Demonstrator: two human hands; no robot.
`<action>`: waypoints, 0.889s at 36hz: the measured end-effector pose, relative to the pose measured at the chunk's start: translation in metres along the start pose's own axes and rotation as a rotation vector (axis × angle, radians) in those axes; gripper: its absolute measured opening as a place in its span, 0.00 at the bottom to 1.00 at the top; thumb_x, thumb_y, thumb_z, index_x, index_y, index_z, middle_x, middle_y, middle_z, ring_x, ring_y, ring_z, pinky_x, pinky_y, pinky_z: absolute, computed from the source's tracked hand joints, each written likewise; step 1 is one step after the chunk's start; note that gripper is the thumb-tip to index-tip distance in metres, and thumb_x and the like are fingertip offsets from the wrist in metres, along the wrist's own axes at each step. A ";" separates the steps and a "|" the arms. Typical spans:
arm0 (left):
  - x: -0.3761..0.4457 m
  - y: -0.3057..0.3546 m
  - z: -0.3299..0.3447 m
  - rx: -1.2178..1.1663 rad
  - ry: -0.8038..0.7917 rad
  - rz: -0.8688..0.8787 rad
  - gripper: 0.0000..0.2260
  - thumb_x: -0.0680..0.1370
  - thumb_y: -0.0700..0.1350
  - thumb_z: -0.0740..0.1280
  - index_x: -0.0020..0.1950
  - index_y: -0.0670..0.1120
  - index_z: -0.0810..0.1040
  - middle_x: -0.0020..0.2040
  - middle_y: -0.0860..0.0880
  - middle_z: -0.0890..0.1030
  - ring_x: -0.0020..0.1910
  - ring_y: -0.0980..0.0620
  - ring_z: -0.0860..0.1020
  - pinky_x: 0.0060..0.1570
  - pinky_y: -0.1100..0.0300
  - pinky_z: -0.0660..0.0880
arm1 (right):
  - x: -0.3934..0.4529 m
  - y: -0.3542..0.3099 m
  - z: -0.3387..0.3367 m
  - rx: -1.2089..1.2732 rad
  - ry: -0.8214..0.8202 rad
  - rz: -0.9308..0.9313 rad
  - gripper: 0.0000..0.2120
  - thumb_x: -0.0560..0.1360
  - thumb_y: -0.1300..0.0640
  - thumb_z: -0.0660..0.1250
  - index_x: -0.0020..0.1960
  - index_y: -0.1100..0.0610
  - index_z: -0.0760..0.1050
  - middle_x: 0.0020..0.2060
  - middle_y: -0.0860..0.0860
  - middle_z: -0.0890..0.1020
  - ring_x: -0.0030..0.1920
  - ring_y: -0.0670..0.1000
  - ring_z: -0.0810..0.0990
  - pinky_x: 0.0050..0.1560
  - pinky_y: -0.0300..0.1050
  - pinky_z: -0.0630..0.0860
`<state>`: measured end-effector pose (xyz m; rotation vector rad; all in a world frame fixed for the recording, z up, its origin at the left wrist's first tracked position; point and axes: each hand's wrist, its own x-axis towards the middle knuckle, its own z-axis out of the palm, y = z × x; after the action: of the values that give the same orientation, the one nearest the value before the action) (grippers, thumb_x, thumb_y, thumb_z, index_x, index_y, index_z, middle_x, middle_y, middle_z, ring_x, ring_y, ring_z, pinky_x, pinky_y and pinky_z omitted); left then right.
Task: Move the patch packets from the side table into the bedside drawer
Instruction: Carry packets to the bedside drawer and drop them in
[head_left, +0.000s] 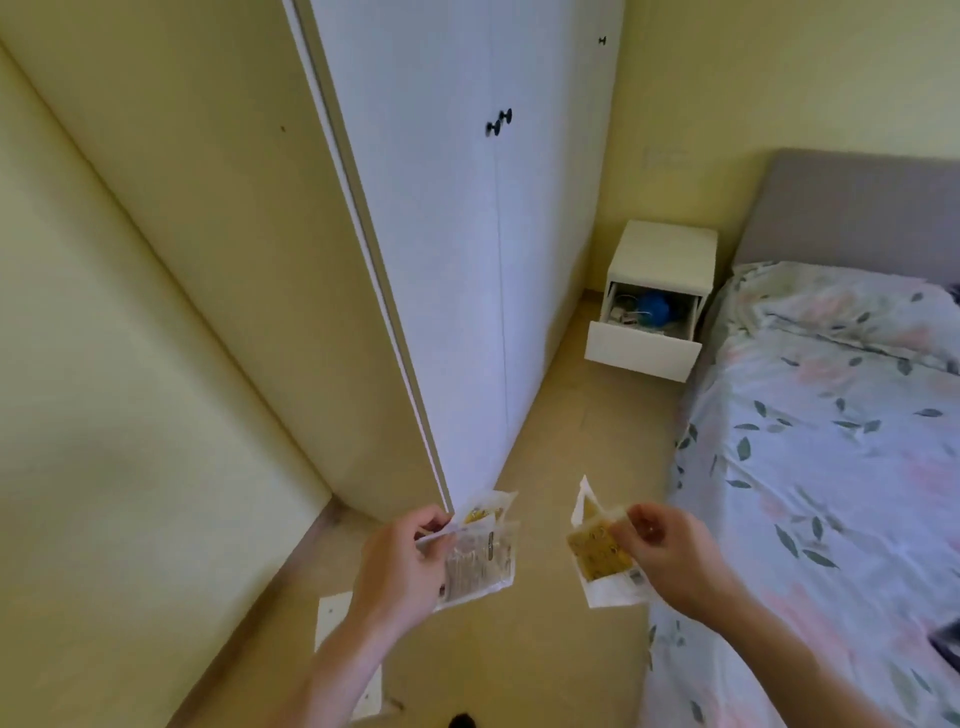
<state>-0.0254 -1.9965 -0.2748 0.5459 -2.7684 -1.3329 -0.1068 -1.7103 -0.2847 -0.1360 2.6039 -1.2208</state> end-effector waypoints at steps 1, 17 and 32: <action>0.019 0.002 0.000 -0.006 -0.027 0.020 0.11 0.79 0.44 0.70 0.37 0.50 0.76 0.28 0.56 0.75 0.26 0.57 0.68 0.26 0.65 0.62 | 0.008 -0.001 0.000 0.014 0.026 0.022 0.11 0.79 0.51 0.68 0.38 0.50 0.79 0.32 0.47 0.83 0.32 0.44 0.81 0.32 0.38 0.78; 0.267 0.117 0.074 0.105 -0.319 0.306 0.06 0.78 0.45 0.71 0.40 0.51 0.81 0.32 0.57 0.82 0.31 0.54 0.78 0.33 0.59 0.74 | 0.143 0.026 -0.068 0.169 0.414 0.306 0.10 0.79 0.54 0.69 0.39 0.50 0.80 0.32 0.46 0.83 0.30 0.40 0.80 0.29 0.32 0.71; 0.474 0.211 0.160 0.112 -0.232 0.209 0.08 0.78 0.46 0.71 0.38 0.51 0.80 0.35 0.59 0.83 0.32 0.57 0.76 0.31 0.66 0.70 | 0.389 0.071 -0.201 0.094 0.340 0.307 0.12 0.79 0.55 0.68 0.36 0.52 0.78 0.30 0.49 0.81 0.26 0.42 0.75 0.27 0.33 0.70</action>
<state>-0.5605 -1.9060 -0.2775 0.1024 -2.9944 -1.2751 -0.5344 -1.5913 -0.2920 0.5131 2.6975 -1.3424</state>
